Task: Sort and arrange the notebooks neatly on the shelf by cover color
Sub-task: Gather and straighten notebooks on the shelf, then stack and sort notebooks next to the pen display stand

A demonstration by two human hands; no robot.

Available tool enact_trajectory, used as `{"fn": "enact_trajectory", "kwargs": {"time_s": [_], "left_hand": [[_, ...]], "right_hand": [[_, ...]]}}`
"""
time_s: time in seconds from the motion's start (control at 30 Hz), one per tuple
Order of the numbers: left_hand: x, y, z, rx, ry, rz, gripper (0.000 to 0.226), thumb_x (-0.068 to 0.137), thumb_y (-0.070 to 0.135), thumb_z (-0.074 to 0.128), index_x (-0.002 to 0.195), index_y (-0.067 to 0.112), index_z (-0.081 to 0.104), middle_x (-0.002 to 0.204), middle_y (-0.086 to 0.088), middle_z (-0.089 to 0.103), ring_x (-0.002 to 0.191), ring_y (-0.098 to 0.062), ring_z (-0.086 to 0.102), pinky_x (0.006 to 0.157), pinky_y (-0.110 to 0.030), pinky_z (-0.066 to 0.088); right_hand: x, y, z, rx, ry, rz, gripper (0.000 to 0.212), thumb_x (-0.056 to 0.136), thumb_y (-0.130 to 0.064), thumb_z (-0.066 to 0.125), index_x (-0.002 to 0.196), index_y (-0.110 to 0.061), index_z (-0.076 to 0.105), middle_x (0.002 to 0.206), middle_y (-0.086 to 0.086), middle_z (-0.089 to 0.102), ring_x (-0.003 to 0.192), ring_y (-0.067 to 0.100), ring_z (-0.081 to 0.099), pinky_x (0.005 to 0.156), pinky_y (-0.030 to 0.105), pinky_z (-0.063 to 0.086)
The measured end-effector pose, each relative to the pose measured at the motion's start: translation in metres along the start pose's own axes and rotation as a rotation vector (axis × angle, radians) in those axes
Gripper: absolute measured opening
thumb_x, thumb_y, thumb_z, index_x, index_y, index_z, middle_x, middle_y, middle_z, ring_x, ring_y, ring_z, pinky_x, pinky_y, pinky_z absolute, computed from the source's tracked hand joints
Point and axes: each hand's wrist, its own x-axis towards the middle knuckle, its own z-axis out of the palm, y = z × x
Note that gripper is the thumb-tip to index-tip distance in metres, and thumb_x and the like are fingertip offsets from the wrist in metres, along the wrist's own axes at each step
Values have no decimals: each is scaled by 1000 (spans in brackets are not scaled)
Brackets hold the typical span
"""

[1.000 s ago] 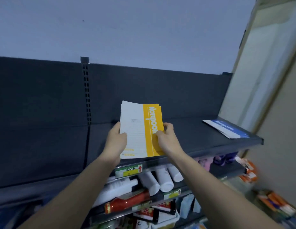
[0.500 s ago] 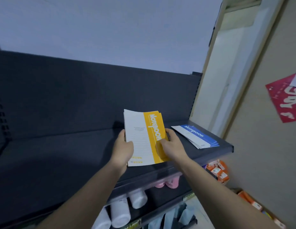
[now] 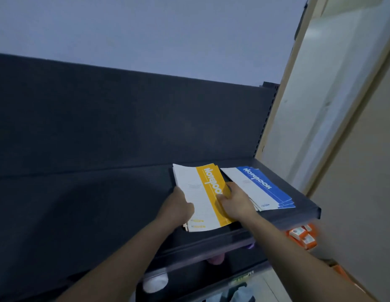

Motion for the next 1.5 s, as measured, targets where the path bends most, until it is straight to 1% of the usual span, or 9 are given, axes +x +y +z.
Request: {"fn": "enact_trajectory", "kwargs": {"time_s": [0.2,0.33,0.47,0.6,0.63,0.77,0.93,1.1,1.5], "left_hand": [[3,20,17,215,28,-38,43,67,32,44,102,12,57,110,-7,60,92,-21,62,80,-39,56],[-1,27,25,395,57,-82,35,88,36,51,112,10,55,116,-5,43,100,-23,56,84,-35,51],[-4,26,27,501,78,-67,41,93,46,48,116,14,59,119,-4,42,99,-19,55,75,-29,47],[-14,18,12,499,171,-32,30,94,45,49,83,18,57,110,-4,52,97,-17,52,79,-32,49],[-17,14,4,527,216,-18,30,95,44,48,84,16,57,111,-4,53,100,-18,52,83,-34,49],[-37,-11,-35,699,355,7,34,97,36,47,119,14,59,121,-5,52,116,-22,46,93,-36,46],[-78,-40,-92,913,468,-117,36,95,29,48,128,14,53,124,-5,52,118,-24,46,93,-35,41],[-132,-80,-149,1026,562,-275,37,95,36,48,125,14,51,125,-5,51,120,-25,46,93,-36,39],[-274,-197,-278,1074,682,-576,31,92,32,49,118,15,54,122,-4,55,117,-25,50,90,-35,41]], "right_hand": [[23,22,-7,-226,-48,-71,37,97,-34,46,127,-13,47,123,10,58,110,28,57,88,36,47],[30,28,-7,-300,-17,-111,36,96,-35,46,123,-14,54,125,10,49,112,28,53,90,37,46],[30,28,-7,-438,53,-241,35,94,-27,47,126,-12,51,128,10,48,119,27,45,92,37,43],[33,19,0,-380,80,-376,42,92,-27,54,132,-15,48,129,9,50,119,27,45,93,36,43],[33,13,3,-356,71,-414,43,92,-29,54,132,-15,49,129,8,50,120,27,45,94,36,42],[27,-24,25,-324,53,-590,47,92,-33,53,137,-19,47,130,5,49,123,25,43,97,34,39],[1,-88,59,-342,-5,-811,43,93,-37,52,132,-20,47,129,3,48,122,24,43,99,37,39],[-46,-157,104,-379,-88,-1041,50,93,-39,51,138,-21,43,134,3,45,124,24,40,100,36,34],[-187,-309,210,-400,-237,-1297,46,95,-37,51,136,-18,44,133,7,46,125,27,40,102,40,33]]}}
